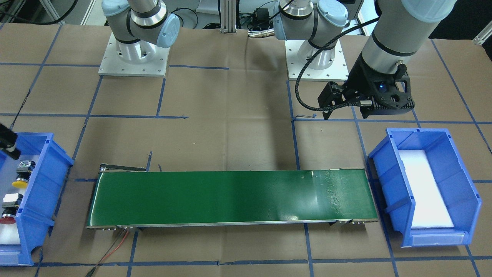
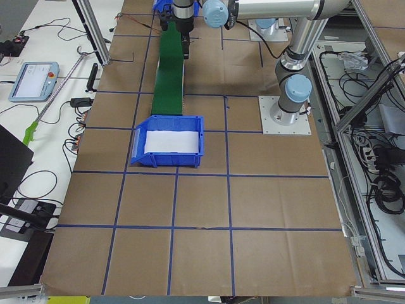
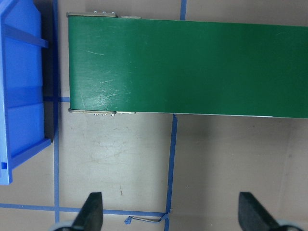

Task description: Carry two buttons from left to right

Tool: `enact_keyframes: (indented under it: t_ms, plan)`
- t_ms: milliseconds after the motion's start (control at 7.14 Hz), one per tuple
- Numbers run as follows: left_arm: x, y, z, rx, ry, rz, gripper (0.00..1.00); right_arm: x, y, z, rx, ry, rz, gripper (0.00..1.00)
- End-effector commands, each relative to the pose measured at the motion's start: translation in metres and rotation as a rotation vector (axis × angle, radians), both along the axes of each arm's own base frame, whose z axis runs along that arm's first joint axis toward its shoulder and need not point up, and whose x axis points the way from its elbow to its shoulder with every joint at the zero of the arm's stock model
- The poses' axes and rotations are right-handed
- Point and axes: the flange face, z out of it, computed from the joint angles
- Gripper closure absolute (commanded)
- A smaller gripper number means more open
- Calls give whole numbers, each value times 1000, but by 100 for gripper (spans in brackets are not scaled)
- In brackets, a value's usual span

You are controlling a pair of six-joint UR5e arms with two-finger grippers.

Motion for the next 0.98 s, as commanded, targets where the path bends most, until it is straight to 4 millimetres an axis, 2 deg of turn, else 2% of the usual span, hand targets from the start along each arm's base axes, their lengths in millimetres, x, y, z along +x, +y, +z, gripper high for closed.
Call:
enact_keyframes:
  t_ms: [0,140,420,561,841]
  plan:
    - [0,0,0,0,0,0,1,89,26,24,42,-62,-134,0]
    - [0,0,0,0,0,0,1,123,34,33,44,-57,-172,0]
    - [0,0,0,0,0,0,1,193,52,36,65,15,-259,0]
    - [0,0,0,0,0,0,1,207,54,38,52,14,-245,0]
    - [0,0,-1,3,1,0,1,212,61,39,55,14,-241,0]
